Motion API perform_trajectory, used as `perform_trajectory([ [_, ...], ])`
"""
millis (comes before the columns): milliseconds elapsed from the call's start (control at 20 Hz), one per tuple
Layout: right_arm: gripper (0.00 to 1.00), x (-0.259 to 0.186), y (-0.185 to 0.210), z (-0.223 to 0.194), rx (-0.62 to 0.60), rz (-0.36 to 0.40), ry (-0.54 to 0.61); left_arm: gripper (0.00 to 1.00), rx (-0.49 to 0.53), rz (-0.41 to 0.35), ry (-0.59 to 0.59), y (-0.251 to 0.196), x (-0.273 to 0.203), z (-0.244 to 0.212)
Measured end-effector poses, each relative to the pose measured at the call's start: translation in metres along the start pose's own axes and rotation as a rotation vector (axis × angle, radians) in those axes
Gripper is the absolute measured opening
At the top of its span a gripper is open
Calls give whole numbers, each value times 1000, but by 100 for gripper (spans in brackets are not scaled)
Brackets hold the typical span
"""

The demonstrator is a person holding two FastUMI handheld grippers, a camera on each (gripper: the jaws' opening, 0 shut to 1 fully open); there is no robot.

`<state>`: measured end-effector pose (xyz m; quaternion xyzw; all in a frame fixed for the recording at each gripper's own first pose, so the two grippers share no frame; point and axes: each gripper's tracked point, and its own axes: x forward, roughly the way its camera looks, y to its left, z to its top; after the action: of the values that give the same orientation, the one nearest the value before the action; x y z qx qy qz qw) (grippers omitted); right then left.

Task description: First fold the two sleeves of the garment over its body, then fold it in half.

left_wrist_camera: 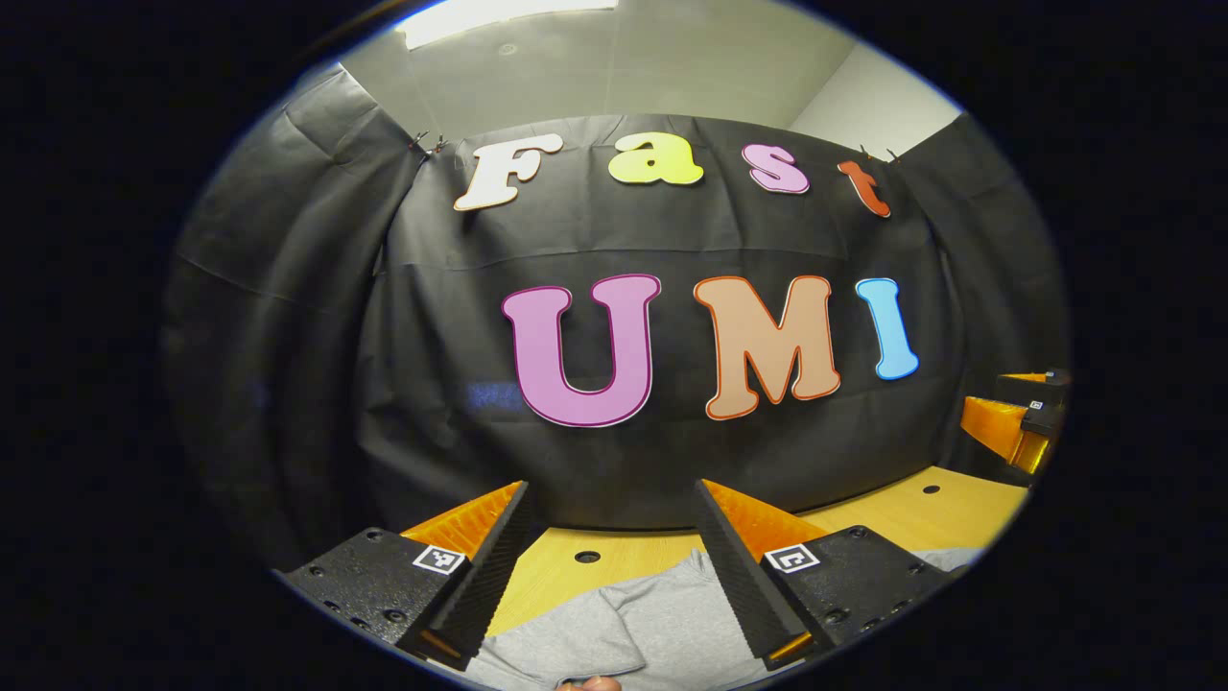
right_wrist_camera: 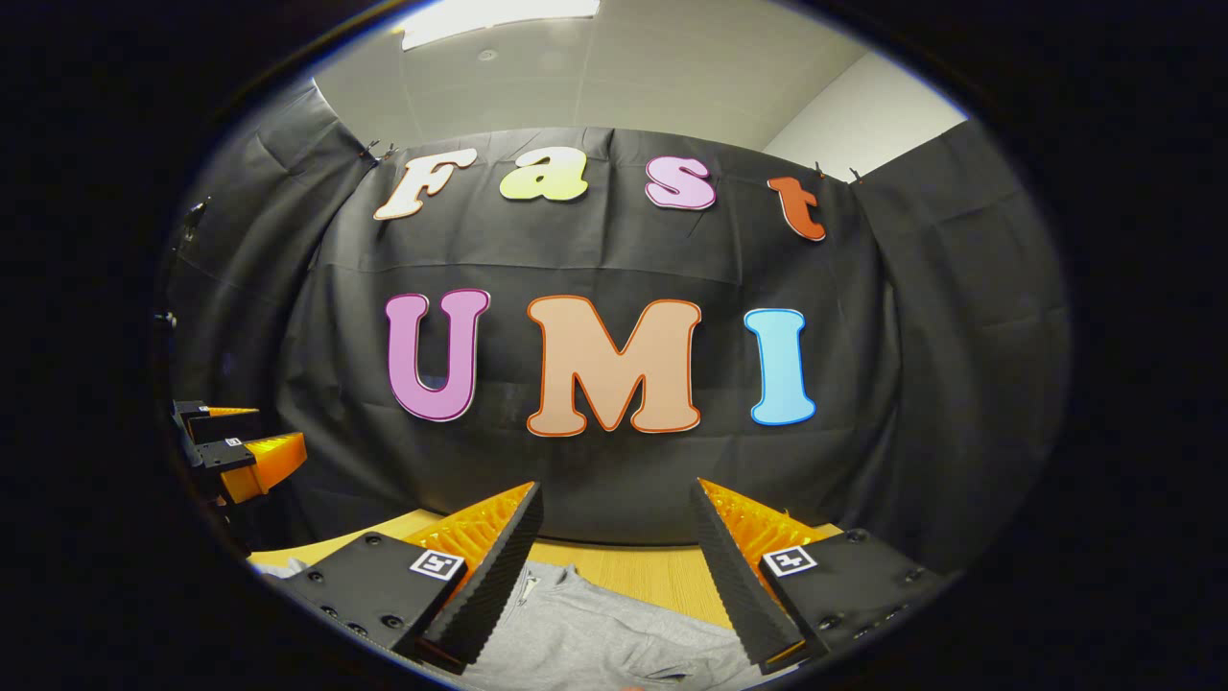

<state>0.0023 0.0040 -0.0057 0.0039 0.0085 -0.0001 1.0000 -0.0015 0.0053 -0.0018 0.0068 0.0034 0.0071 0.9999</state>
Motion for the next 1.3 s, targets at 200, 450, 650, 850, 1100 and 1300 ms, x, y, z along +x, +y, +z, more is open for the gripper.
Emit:
perform_trajectory([
  [200,97,0,1,0,3,1,0,97,-1,2,3,1,-1,-1],
  [450,97,2,0,-1,1,0,-1,96,2,3,3,2,0,-1],
  [650,97,2,-1,-4,1,17,9,97,4,0,5,2,1,-1],
  [850,97,-1,-23,-9,-75,7,13,97,4,-12,16,-1,1,-5],
  [1100,97,-10,-66,-22,-127,-51,62,97,3,-35,17,-9,3,-4],
  [1300,97,-19,-102,-34,-189,-94,119,97,8,-50,12,-15,6,-3],
])
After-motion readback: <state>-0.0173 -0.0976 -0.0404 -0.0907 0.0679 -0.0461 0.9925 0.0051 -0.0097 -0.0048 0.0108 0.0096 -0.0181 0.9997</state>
